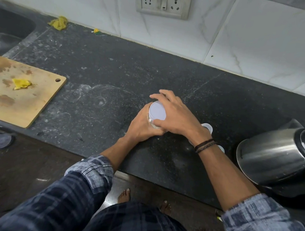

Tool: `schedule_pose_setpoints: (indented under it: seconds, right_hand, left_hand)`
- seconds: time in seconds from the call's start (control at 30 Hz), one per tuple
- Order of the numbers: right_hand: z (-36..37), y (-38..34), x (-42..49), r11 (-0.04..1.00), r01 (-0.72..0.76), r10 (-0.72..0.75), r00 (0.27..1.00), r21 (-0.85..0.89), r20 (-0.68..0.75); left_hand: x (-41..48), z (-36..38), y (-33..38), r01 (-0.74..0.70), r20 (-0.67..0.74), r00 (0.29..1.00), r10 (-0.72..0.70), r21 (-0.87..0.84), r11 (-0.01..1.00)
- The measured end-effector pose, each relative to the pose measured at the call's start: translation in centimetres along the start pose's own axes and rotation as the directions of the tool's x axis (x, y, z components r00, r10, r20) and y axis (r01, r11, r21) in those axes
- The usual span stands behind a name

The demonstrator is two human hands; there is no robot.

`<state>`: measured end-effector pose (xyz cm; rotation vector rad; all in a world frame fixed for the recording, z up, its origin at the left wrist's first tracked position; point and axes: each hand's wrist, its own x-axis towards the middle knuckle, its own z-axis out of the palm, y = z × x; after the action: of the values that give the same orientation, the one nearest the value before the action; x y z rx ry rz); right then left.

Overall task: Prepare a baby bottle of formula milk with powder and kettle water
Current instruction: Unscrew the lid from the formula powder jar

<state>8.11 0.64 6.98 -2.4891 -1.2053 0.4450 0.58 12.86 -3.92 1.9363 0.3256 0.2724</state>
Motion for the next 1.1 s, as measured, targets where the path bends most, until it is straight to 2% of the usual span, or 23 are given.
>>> schedule_pose_setpoints:
  seconds: [0.13, 0.27, 0.4, 0.53, 0.67, 0.77, 0.93, 1.1]
  right_hand:
    - [0.11, 0.09, 0.14, 1.0, -0.009, 0.01, 1.0, -0.025, 0.012]
    - [-0.02, 0.11, 0.11, 1.0, -0.017, 0.016, 0.999, -0.012, -0.037]
    - [-0.1, 0.19, 0.07, 1.0, 0.0, 0.001, 1.0, -0.02, 0.023]
    - [-0.24, 0.18, -0.04, 1.0, -0.013, 0.013, 1.0, 0.021, -0.014]
    - [0.06, 0.39, -0.23, 1.0, -0.013, 0.013, 1.0, 0.009, 0.011]
    - [-0.04, 0.26, -0.27, 0.998, -0.008, 0.01, 1.0, 0.064, -0.026]
    - [0.63, 0.24, -0.35, 1.0, -0.001, 0.0, 1.0, -0.02, -0.029]
    - [0.62, 0.29, -0.44, 0.999, 0.018, -0.015, 0.997, 0.037, -0.072]
  left_hand:
    - [0.03, -0.01, 0.07, -0.003, -0.004, 1.0, 0.003, -0.002, 1.0]
    - [0.02, 0.09, -0.58, 0.006, -0.012, 1.0, -0.006, 0.031, 0.999]
    - [0.03, 0.08, -0.01, -0.001, -0.007, 1.0, 0.001, 0.011, 1.0]
    - [0.12, 0.05, -0.18, -0.001, -0.016, 1.0, 0.001, 0.022, 1.0]
    - [0.17, 0.14, -0.28, -0.004, -0.009, 1.0, 0.004, 0.024, 1.0]
    - [0.12, 0.16, -0.3, -0.006, -0.015, 1.0, 0.007, 0.039, 0.999]
    - [0.06, 0.05, -0.38, -0.004, -0.009, 1.0, 0.005, 0.041, 0.999]
    - [0.25, 0.15, -0.7, -0.025, -0.009, 1.0, 0.025, 0.064, 0.998]
